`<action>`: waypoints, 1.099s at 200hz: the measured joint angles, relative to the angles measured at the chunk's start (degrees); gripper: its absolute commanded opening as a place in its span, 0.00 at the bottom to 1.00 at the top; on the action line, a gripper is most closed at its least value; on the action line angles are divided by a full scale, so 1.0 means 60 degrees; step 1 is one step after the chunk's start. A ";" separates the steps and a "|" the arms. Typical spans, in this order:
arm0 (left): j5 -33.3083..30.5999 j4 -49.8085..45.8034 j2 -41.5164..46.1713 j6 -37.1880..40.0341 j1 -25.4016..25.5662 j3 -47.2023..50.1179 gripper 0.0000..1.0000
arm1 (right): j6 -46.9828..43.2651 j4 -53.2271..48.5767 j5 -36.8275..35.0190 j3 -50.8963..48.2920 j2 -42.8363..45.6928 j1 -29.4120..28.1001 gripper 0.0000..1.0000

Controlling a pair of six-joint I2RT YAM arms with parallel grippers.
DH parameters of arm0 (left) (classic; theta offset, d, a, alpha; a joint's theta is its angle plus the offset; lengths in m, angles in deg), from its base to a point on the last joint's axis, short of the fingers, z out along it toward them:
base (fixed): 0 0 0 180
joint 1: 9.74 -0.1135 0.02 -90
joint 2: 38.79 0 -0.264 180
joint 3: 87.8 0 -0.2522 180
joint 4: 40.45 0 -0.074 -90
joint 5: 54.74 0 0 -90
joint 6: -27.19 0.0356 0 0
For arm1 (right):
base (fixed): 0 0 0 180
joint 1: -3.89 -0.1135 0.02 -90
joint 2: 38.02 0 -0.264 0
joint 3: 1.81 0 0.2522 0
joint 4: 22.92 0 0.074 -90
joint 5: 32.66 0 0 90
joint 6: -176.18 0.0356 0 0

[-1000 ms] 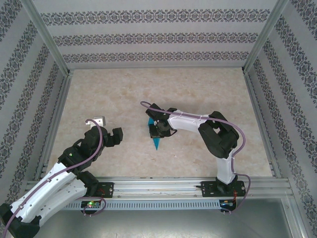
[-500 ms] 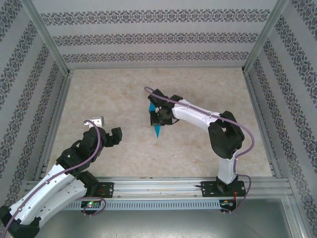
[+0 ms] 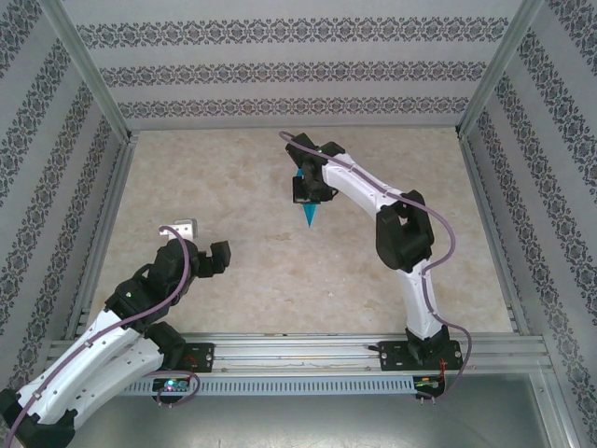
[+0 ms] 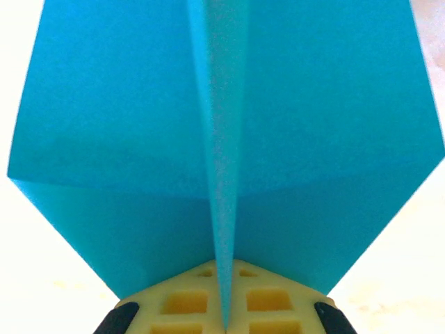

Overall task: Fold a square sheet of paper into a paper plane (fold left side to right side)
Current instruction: Place the paper plane at the center of the table.

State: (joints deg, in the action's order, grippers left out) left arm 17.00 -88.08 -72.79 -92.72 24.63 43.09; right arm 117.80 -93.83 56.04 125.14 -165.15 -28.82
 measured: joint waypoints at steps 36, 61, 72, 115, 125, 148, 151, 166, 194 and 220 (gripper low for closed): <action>0.0550 0.0211 0.0040 0.0288 0.0000 0.0004 1.00 | -0.0095 -0.0721 -0.0153 0.1151 -0.0969 0.0080 0.00; 0.0965 0.0525 0.0062 0.0470 0.0000 0.0044 1.00 | -0.0095 -0.1064 -0.0189 0.1738 -0.1341 0.0106 0.00; 0.1075 0.0616 0.0062 0.0514 0.0000 0.0062 1.00 | -0.0098 -0.1202 -0.0211 0.1945 -0.1457 0.0106 0.01; 0.1264 0.0790 0.0055 0.0601 0.0000 0.0171 1.00 | -0.0095 -0.1472 -0.0229 0.2317 -0.1851 0.0106 0.01; 0.1260 0.0794 0.0051 0.0605 0.0000 0.0171 1.00 | -0.0098 -0.1526 -0.0248 0.2335 -0.1920 0.0102 0.01; 0.1260 0.0794 0.0051 0.0605 0.0000 0.0178 1.00 | -0.0095 -0.1588 -0.0259 0.2455 -0.2102 0.0102 0.01; 0.1260 0.0794 0.0051 0.0605 0.0000 0.0178 1.00 | -0.0095 -0.1592 -0.0259 0.2466 -0.2120 0.0102 0.01; 0.1257 0.0794 0.0051 0.0605 0.0000 0.0178 1.00 | -0.0098 -0.1585 -0.0291 0.2539 -0.2244 0.0098 0.01; 0.1257 0.0794 0.0044 0.0605 0.0000 0.0178 1.00 | -0.0095 -0.1581 -0.0339 0.2557 -0.2419 0.0098 0.01; 0.1257 0.0794 0.0015 0.0605 0.0000 0.0182 1.00 | -0.0087 -0.1574 -0.0386 0.2557 -0.2484 0.0098 0.01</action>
State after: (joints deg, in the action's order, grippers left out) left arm 24.54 -83.32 -72.70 -89.09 24.63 44.18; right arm 117.27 -103.27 53.72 140.48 -180.05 -28.23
